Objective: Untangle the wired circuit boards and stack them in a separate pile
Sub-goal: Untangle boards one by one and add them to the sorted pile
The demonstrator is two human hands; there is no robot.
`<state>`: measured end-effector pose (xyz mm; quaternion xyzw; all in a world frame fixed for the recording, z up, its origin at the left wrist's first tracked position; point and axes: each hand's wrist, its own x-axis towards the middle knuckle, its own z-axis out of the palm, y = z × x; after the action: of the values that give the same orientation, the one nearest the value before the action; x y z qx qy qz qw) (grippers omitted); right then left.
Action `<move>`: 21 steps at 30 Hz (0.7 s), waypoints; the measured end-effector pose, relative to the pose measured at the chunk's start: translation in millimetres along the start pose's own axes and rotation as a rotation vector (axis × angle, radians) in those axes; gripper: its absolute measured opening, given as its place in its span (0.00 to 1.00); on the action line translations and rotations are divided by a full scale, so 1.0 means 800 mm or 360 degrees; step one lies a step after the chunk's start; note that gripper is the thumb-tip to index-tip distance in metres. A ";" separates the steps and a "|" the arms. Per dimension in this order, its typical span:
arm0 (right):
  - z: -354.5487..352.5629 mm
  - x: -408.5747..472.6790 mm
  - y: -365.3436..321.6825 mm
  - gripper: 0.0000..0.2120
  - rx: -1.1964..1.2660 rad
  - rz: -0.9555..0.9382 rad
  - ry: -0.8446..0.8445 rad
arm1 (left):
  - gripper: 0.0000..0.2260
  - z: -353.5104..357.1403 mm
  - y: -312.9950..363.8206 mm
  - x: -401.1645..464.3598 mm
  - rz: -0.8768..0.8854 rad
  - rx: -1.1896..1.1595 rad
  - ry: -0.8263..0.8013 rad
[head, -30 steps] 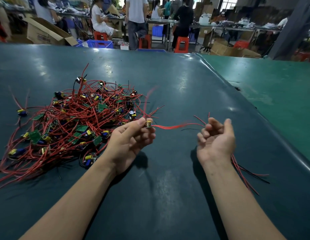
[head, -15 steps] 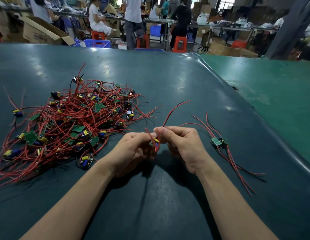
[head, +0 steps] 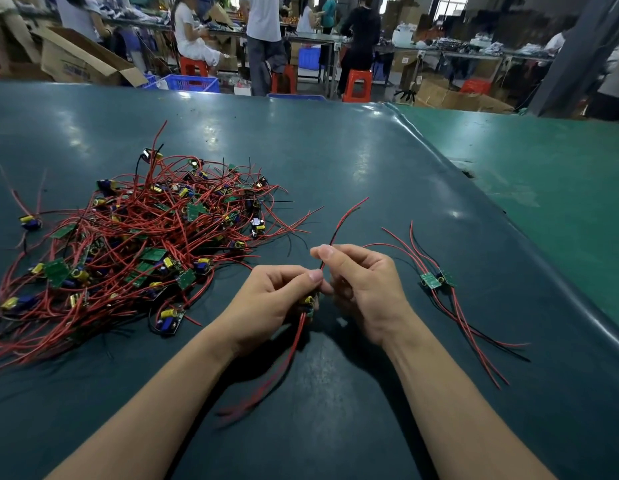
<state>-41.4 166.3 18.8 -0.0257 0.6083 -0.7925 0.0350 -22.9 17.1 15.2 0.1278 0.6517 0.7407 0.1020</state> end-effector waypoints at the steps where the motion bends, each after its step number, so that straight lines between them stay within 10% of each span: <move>1: 0.000 0.001 0.000 0.07 0.0004 -0.0011 0.0028 | 0.13 0.000 0.001 0.000 0.0000 0.0023 0.0009; 12: -0.015 0.013 -0.001 0.10 -0.0224 -0.0346 0.0562 | 0.11 -0.001 0.006 -0.005 0.0020 0.0227 -0.0073; 15: -0.016 0.013 -0.001 0.09 -0.0710 -0.0480 0.0553 | 0.12 -0.002 0.004 -0.005 0.0060 0.0332 -0.0065; 21: -0.015 0.010 -0.006 0.14 -0.0363 -0.0351 0.0323 | 0.12 -0.003 0.003 -0.006 0.0069 0.0417 -0.0089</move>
<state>-50.9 178.1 20.0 -0.0159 0.6882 -0.7159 -0.1168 -19.2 13.5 16.7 0.1745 0.7368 0.6475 0.0865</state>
